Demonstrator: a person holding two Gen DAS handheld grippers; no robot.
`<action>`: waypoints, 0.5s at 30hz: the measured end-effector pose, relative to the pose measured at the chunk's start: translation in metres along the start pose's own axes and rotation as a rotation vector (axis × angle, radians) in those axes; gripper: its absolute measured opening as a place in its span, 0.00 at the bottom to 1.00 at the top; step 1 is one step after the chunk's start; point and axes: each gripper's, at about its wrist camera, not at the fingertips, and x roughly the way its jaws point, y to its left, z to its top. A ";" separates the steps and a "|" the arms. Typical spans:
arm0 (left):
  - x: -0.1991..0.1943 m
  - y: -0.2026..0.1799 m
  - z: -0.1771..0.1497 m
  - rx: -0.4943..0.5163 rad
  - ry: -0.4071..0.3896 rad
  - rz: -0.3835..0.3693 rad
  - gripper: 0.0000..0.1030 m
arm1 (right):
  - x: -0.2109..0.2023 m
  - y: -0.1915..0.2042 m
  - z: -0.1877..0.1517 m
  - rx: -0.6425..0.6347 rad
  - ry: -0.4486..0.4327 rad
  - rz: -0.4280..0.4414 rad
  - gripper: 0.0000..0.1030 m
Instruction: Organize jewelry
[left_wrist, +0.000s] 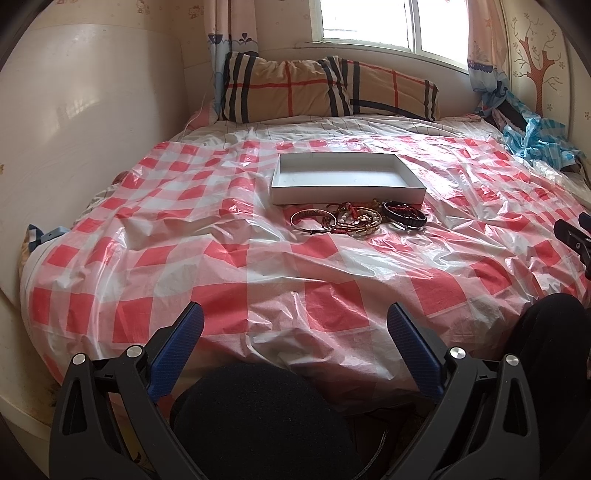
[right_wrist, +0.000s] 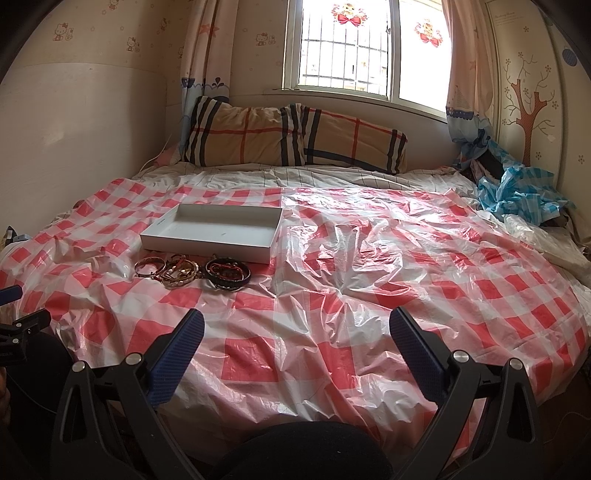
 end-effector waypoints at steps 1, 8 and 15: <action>0.000 -0.001 -0.001 0.000 0.000 -0.001 0.93 | 0.000 0.000 0.000 0.000 0.000 0.000 0.93; 0.001 -0.002 -0.002 0.002 0.002 -0.001 0.93 | 0.000 0.000 0.000 0.000 0.000 0.000 0.93; 0.001 -0.002 -0.001 0.002 0.003 -0.001 0.93 | 0.000 0.000 0.000 0.000 0.000 0.000 0.93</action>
